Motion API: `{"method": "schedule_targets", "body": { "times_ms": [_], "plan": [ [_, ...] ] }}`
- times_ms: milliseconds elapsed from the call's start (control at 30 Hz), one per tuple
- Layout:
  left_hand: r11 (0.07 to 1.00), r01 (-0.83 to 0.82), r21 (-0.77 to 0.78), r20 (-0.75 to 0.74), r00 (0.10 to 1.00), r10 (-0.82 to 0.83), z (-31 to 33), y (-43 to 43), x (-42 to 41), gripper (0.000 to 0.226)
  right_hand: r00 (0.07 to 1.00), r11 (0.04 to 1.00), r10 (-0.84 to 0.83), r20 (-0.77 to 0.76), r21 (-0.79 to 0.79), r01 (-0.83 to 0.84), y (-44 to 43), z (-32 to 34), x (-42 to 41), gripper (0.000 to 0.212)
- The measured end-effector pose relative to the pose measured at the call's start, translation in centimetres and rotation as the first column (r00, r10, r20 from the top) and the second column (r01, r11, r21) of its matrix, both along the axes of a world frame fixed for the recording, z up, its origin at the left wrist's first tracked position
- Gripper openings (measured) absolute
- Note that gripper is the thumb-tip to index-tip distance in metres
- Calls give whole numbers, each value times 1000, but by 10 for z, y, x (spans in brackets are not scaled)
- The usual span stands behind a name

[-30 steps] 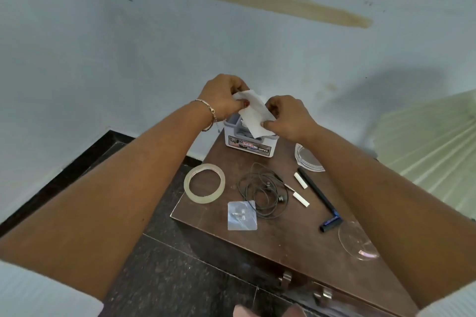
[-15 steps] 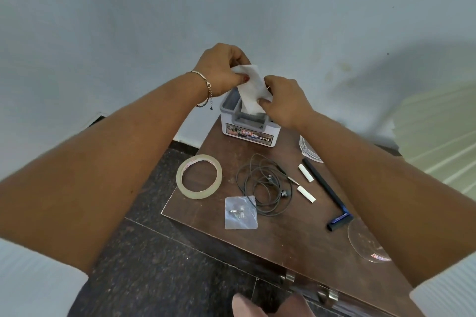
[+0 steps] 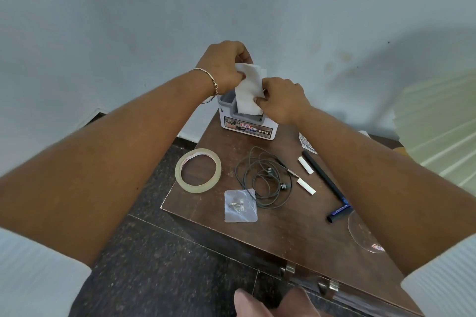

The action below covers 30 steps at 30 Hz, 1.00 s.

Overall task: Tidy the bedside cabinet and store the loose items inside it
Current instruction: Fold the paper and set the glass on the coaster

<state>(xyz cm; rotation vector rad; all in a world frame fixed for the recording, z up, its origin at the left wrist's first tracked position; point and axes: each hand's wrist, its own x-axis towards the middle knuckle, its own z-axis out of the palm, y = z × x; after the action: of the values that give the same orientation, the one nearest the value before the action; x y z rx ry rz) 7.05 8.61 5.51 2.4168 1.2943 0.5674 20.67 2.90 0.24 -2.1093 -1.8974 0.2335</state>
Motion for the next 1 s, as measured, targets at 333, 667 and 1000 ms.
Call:
{"method": "schedule_targets", "body": {
  "times_ms": [333, 667, 1000],
  "plan": [
    [996, -91, 20, 9, 996, 91, -12, 2, -5, 18, 990, 1000, 0, 143, -24, 4, 1, -7, -4, 25],
    [993, -55, 101, 89, 995, 46, -10, 4, 1, 15, 996, 978, -63, -56, 196, 72, 4, -6, -3, 19],
    [999, -42, 33, 58, 998, 40, -20, 4, -4, 13, 999, 990, -14, 44, 139, 7, -1, -9, -5, 26]
  ]
}}
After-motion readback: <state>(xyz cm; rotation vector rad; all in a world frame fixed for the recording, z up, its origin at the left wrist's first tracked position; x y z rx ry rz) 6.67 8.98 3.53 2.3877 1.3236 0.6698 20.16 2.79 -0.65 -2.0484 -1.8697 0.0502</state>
